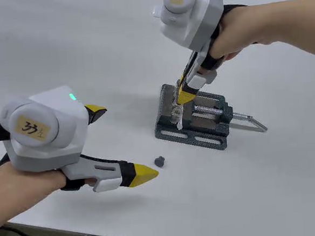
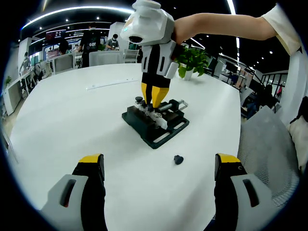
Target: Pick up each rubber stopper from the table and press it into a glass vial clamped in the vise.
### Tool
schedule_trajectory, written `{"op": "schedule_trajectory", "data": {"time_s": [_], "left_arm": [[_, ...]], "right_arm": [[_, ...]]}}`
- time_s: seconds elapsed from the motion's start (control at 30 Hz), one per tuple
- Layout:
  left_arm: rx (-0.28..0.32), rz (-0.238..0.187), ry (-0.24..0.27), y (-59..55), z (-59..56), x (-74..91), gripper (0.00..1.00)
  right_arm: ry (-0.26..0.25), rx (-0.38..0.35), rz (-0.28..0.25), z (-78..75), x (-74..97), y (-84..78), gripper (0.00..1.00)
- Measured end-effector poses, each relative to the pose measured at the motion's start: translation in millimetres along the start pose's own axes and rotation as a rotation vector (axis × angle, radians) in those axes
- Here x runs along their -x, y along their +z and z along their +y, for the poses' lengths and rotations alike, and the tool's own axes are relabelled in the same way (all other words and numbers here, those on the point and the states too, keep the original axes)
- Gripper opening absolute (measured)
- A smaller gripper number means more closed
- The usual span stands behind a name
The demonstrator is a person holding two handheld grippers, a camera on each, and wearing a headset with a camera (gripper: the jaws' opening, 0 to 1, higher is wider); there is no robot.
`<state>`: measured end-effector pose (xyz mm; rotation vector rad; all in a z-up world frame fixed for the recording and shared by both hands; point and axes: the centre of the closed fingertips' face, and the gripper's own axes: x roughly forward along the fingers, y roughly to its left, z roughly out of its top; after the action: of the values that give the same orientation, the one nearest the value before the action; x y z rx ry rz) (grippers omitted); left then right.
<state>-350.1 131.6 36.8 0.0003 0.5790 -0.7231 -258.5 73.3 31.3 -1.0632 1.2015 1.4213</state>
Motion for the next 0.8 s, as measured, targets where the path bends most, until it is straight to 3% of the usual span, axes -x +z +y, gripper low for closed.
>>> {"op": "schedule_trajectory", "data": {"time_s": [0.03, 0.1, 0.13, 0.2, 0.23, 0.5, 0.8], "left_arm": [[0.001, 0.0, 0.001, -0.3, 0.3, -0.2, 0.95], [0.005, -0.001, -0.003, -0.9, -0.1, -0.9, 0.94], [0.006, 0.001, -0.004, -1.3, -1.1, -1.5, 0.94], [0.005, 0.001, -0.007, -1.6, -2.4, -2.2, 0.94], [0.006, 0.001, -0.009, -1.6, -2.9, -2.4, 0.94], [0.012, 0.003, -0.01, -3.7, -3.7, -2.2, 0.94], [0.012, 0.004, -0.011, -3.8, -3.5, -2.0, 0.94]], "right_arm": [[-0.012, 0.037, -0.001, -3.3, -0.2, 0.0, 0.05], [-0.016, 0.032, 0.002, -2.8, -0.2, -0.8, 0.05], [-0.026, 0.094, 0.01, -0.7, 0.3, -3.4, 0.05], [-0.026, 0.087, 0.014, -2.8, 0.0, -2.5, 0.06], [-0.028, 0.131, 0.016, -3.5, 0.2, -2.4, 0.06], [-0.047, 0.221, 0.035, 0.6, -0.5, -3.0, 0.07], [-0.049, 0.25, 0.041, 3.6, -0.2, -3.0, 0.09]]}}
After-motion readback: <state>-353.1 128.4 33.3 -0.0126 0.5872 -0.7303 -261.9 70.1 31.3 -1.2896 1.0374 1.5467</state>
